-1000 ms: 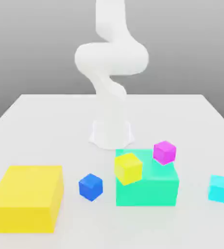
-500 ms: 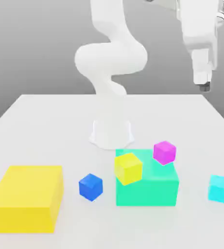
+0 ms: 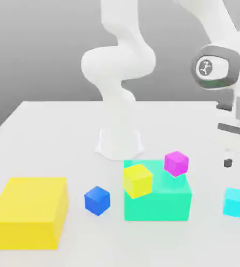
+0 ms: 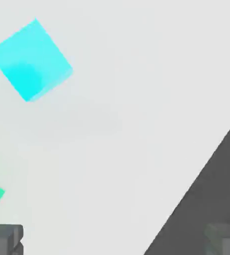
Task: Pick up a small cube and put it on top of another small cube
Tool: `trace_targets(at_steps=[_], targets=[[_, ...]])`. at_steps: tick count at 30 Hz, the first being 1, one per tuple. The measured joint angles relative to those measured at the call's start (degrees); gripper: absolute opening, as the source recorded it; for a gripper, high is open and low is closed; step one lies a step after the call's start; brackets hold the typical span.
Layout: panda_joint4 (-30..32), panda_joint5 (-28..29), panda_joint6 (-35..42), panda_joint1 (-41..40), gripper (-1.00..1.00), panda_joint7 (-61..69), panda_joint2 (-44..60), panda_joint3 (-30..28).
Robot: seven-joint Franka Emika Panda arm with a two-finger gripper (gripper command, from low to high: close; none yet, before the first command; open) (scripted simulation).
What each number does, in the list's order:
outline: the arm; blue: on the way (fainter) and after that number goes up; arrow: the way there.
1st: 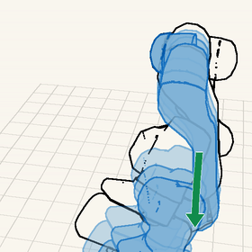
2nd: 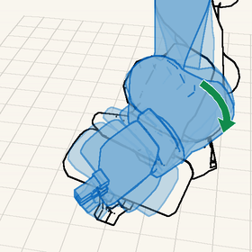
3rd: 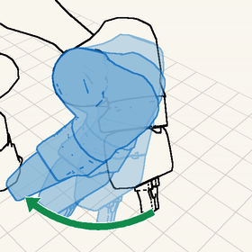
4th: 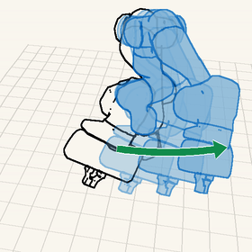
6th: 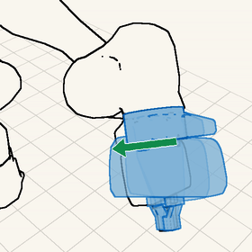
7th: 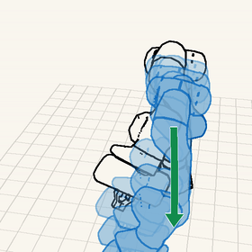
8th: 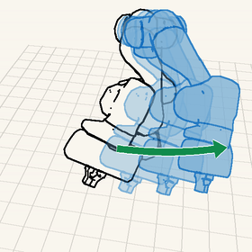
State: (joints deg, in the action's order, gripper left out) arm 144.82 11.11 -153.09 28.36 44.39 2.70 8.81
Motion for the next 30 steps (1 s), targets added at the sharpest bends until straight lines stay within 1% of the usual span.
trace_targets(at_steps=[6,8,11,12,19,23,25,28,30], targets=[[2.18,-2.97,-4.15,0.21,0.00,18.02,7.36,5.83],[1.82,-1.45,-6.66,0.81,0.00,18.43,10.74,5.51],[0.78,1.88,-11.04,3.33,0.00,16.39,16.37,2.44],[0.42,2.94,-12.51,4.42,-1.00,15.63,18.26,1.14],[0.34,3.14,-12.73,4.68,-1.00,15.51,18.70,0.84],[1.63,-1.12,-7.79,2.06,-1.00,18.70,12.29,4.37],[2.46,-3.17,-4.85,1.34,-1.00,19.98,8.61,5.23],[4.16,-0.85,-0.56,-0.43,-1.00,13.87,3.27,1.94],[5.38,0.58,2.27,-3.46,-1.00,9.35,-0.47,0.09]])
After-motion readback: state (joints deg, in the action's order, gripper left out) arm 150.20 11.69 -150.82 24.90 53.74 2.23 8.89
